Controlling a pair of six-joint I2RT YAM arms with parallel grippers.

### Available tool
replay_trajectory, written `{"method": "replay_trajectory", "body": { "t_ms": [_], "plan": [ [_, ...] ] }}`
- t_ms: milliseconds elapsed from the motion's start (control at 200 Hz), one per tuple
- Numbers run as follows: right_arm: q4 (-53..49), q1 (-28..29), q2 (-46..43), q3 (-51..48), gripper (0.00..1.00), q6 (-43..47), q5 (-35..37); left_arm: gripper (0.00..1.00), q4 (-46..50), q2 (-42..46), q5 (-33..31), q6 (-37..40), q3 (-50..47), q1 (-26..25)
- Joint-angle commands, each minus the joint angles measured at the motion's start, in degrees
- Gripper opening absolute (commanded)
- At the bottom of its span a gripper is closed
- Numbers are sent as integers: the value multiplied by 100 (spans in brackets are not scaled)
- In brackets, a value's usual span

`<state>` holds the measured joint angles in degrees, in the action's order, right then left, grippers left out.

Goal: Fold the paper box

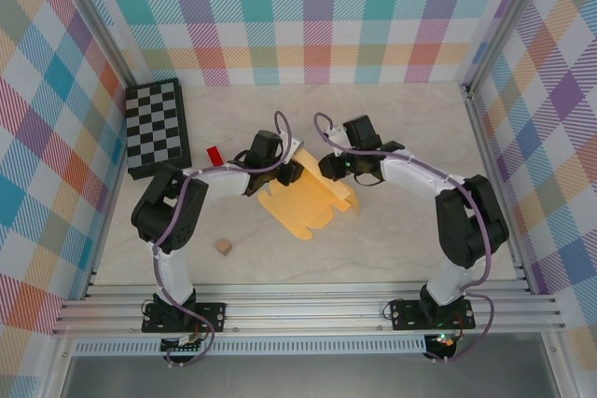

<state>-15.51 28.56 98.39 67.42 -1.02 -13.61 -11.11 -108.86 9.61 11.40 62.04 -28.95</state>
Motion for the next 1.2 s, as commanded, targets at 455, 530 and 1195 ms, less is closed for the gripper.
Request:
{"method": "replay_trajectory", "body": {
  "t_ms": [455,530,1195],
  "plan": [
    [-858,-315,401,455,24,-52,-660,27,57,-183,-57,4,253,-75],
    [-853,-313,383,491,24,-98,-662,14,69,-205,-208,-171,337,-109],
    [-1280,-682,-1013,1162,45,-250,339,0,2231,-77,-1485,-1028,1057,-366]
  ]
}}
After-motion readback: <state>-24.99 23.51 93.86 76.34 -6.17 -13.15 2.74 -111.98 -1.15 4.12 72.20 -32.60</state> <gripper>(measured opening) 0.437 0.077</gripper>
